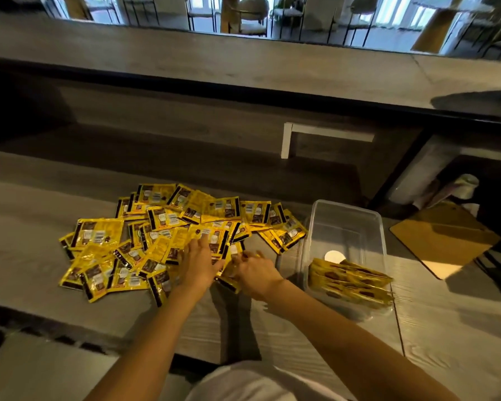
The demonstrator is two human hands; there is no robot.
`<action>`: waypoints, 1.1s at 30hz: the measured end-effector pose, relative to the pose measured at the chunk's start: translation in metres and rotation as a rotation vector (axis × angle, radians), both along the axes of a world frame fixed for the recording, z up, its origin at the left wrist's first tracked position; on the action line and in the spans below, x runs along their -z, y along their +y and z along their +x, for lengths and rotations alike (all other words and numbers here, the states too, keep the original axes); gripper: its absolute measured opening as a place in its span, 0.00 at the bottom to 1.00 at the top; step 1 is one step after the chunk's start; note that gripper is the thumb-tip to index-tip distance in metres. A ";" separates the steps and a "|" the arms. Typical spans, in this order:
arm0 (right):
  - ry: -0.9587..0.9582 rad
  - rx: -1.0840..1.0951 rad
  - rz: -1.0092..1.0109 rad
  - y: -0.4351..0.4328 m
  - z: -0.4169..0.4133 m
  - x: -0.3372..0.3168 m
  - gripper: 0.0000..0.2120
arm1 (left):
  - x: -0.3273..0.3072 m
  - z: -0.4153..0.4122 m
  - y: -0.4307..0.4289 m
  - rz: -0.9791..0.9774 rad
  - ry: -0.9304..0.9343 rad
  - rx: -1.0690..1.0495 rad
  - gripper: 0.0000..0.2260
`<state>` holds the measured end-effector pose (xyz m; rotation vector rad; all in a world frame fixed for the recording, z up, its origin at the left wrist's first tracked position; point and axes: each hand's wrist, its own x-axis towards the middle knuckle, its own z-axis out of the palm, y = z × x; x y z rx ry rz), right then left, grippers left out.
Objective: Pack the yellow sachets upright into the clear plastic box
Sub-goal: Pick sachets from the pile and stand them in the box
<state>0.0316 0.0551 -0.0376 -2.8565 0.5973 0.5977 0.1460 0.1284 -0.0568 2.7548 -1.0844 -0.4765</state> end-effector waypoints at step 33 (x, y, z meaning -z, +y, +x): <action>-0.625 0.714 0.106 -0.057 -0.010 -0.056 0.13 | -0.068 -0.004 -0.044 -0.746 0.357 -0.277 0.18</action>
